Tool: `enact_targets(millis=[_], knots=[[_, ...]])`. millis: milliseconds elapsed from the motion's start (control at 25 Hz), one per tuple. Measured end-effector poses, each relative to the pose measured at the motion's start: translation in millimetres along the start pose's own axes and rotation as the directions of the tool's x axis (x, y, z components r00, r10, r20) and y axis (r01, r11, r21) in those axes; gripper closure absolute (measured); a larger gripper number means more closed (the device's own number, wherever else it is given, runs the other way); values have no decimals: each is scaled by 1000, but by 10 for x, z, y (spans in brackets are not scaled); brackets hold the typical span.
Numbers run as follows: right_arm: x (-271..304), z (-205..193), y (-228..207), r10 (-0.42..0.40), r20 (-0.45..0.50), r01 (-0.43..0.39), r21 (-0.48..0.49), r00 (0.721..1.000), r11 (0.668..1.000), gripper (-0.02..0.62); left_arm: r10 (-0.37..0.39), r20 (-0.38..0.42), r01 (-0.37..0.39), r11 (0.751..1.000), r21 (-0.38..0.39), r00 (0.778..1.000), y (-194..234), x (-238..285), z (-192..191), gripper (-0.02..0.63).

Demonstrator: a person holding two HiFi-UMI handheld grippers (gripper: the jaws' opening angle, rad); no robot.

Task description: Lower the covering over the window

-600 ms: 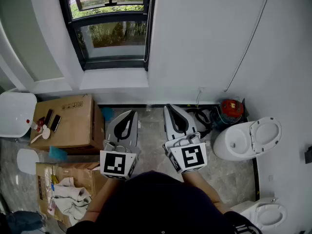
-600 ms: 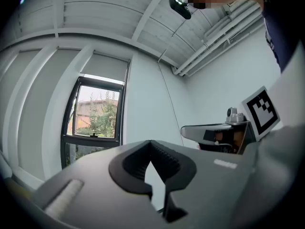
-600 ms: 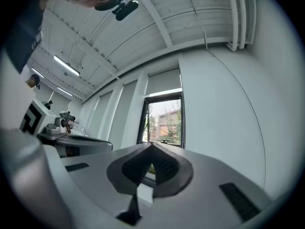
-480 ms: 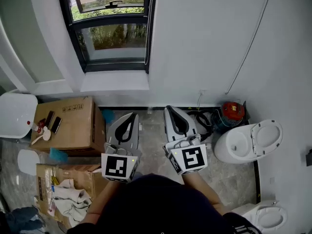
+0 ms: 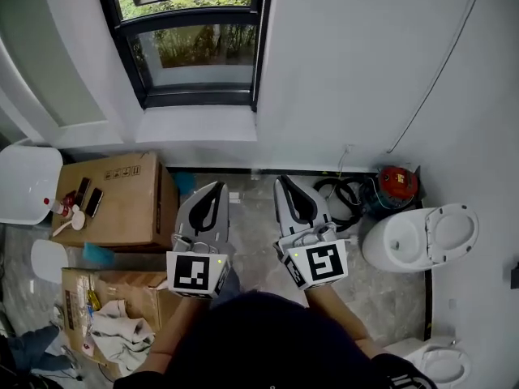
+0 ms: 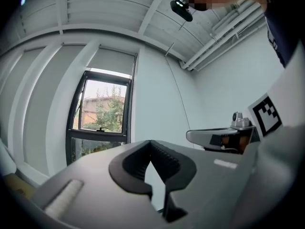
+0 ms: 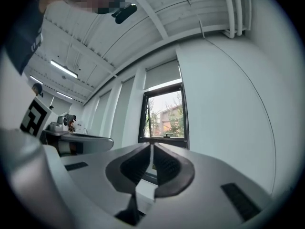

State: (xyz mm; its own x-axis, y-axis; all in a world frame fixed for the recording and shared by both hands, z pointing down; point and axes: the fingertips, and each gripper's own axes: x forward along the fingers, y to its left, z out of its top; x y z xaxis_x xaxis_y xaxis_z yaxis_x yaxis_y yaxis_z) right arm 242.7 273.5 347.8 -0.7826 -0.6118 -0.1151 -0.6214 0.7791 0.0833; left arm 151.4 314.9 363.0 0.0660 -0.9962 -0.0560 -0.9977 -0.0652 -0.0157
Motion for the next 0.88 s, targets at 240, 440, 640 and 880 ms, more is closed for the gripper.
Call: enact_targets(millis=[240,440,640,880], knots=[[851,-120,-135,-24,-3,24,-13,1000,1000,581,-35,9,35,999,36,999,671,560,-45,586],[1674,-171,-200,-37,-27,36,-31,999,999,581,-87,26,86,996,26,996,1353,1104,-32,489],[2294,-183,-312,-110,-30,108,-61,993,992,583,-130,18,130,991,-12,991,1927,1602,21,431],[2668,-416,-445,-211,-91,205,-72,973,976,583,-223,32,224,974,-44,974,2388,2157,-258,426]])
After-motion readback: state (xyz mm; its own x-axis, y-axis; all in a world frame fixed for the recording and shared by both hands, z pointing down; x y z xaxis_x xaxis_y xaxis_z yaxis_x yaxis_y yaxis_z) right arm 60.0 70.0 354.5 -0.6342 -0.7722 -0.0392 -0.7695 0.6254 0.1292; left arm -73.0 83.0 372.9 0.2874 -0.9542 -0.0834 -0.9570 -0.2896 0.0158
